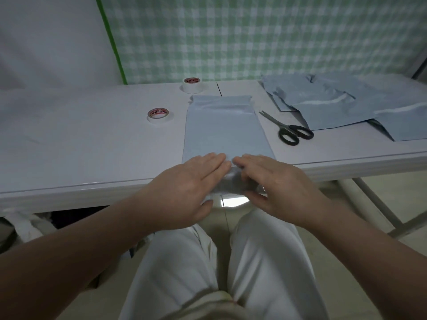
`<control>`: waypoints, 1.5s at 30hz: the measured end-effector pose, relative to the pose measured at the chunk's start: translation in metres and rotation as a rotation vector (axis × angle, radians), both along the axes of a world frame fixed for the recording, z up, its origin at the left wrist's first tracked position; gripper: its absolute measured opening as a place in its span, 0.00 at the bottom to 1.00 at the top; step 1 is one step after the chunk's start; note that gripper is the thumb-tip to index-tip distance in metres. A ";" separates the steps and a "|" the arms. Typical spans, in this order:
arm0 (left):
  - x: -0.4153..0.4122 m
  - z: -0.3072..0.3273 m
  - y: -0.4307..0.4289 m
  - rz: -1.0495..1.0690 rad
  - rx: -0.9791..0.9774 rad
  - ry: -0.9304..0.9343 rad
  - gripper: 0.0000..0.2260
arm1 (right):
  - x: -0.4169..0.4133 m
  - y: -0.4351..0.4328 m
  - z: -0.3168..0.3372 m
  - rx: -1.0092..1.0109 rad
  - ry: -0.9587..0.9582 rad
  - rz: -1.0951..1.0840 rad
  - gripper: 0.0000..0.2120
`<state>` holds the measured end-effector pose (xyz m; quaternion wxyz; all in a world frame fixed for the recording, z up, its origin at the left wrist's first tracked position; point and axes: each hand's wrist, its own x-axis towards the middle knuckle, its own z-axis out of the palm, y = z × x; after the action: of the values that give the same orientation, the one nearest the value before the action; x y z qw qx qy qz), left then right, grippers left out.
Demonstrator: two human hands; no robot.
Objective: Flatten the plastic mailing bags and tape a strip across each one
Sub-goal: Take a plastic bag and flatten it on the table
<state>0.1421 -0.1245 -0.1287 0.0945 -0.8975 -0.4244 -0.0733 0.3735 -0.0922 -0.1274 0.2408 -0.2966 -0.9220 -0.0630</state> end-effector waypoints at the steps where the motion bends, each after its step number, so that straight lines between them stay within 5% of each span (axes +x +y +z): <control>1: 0.000 0.000 -0.001 0.007 -0.002 0.007 0.30 | 0.001 -0.001 -0.002 0.013 0.005 0.021 0.11; 5: 0.001 -0.001 -0.003 0.040 0.005 0.026 0.28 | 0.006 -0.006 -0.003 -0.041 -0.063 0.019 0.19; 17: -0.001 0.005 -0.011 0.057 -0.052 -0.045 0.26 | 0.008 -0.015 -0.001 -0.042 0.151 -0.048 0.09; 28: -0.018 0.024 -0.006 0.038 -0.223 -0.296 0.28 | 0.015 -0.013 0.023 -0.088 0.307 -0.154 0.06; 39: -0.013 0.034 0.007 0.220 -0.239 -0.746 0.17 | 0.015 0.006 0.043 -0.612 0.752 -0.239 0.12; 45: -0.001 0.035 0.018 0.348 -0.113 -0.856 0.16 | 0.009 0.019 0.043 -0.661 0.832 -0.258 0.11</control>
<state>0.1409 -0.1069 -0.0933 -0.1274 -0.7057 -0.5729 -0.3968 0.3821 -0.0736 -0.0846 0.4695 -0.4671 -0.6758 0.3235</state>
